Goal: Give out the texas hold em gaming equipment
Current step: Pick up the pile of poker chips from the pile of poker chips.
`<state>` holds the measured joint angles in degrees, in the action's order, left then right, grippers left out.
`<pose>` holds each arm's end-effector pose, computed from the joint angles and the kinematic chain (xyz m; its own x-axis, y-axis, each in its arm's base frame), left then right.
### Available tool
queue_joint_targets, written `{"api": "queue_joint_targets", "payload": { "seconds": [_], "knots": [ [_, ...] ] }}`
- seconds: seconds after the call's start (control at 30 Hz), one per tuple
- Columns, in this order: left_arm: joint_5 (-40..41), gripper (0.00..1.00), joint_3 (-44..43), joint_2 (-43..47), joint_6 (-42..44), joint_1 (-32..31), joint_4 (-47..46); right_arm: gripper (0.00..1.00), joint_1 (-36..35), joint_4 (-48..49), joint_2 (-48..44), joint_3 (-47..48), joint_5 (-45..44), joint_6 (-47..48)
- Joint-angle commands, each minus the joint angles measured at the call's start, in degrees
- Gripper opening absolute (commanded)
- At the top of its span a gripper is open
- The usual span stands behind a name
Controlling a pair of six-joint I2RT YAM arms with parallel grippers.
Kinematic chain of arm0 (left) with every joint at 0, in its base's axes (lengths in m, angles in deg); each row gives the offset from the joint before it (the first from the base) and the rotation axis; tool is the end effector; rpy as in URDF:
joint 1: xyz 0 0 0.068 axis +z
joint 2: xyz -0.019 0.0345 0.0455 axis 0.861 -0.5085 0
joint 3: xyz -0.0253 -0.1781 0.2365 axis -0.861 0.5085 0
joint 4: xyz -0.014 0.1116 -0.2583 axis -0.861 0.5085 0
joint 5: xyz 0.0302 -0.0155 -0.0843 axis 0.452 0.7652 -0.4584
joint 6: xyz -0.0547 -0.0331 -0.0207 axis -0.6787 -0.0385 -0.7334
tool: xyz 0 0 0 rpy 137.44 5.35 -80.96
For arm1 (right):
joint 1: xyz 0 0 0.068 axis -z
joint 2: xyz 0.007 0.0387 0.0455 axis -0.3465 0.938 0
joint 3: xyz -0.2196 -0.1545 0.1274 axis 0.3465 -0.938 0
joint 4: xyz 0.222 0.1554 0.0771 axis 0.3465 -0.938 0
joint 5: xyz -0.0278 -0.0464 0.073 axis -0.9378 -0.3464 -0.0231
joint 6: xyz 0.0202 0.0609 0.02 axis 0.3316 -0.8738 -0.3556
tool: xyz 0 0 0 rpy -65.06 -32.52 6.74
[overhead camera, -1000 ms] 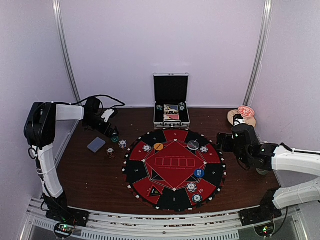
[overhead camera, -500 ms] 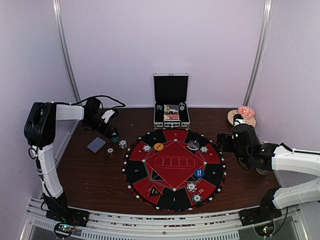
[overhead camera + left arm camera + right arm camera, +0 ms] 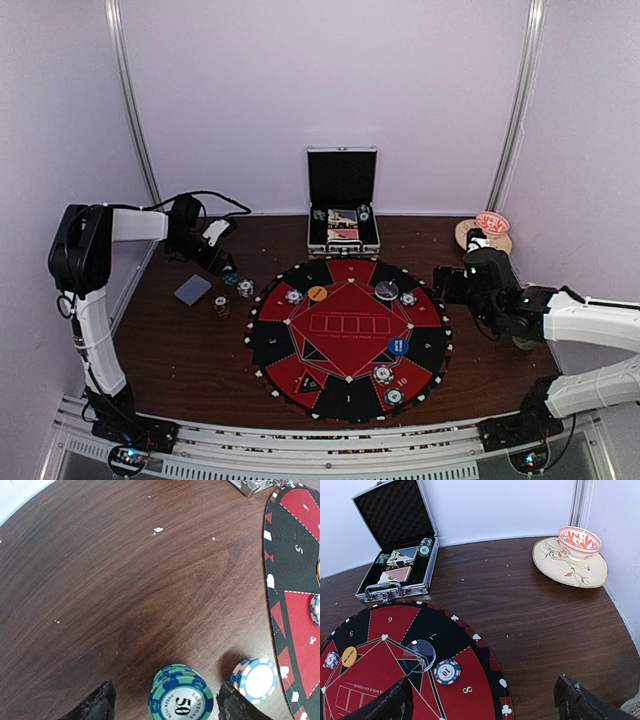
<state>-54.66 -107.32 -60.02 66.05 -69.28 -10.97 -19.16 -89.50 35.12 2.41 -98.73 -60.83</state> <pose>0.4460 -0.0962 0.1593 -0.7215 0.3840 -0.5762 0.5530 0.8203 -0.1459 0.2073 0.1362 0.2283 -0.4556 0.1389 -0.8793 -0.0199 0.9859 0.1660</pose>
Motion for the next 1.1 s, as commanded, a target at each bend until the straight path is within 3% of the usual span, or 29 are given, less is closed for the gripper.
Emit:
{"api": "queue_joint_targets", "payload": {
  "seconds": [0.0,1.07],
  "knots": [
    [0.3,0.72,-0.2,-0.9,0.9,-0.1,-0.3,1.00,0.3,0.1,-1.0,0.2,0.0,0.5],
    [-0.8,0.66,1.2,-0.7,3.8,0.0,0.7,1.00,0.3,0.1,-0.8,0.2,0.1,0.5]
  ]
}}
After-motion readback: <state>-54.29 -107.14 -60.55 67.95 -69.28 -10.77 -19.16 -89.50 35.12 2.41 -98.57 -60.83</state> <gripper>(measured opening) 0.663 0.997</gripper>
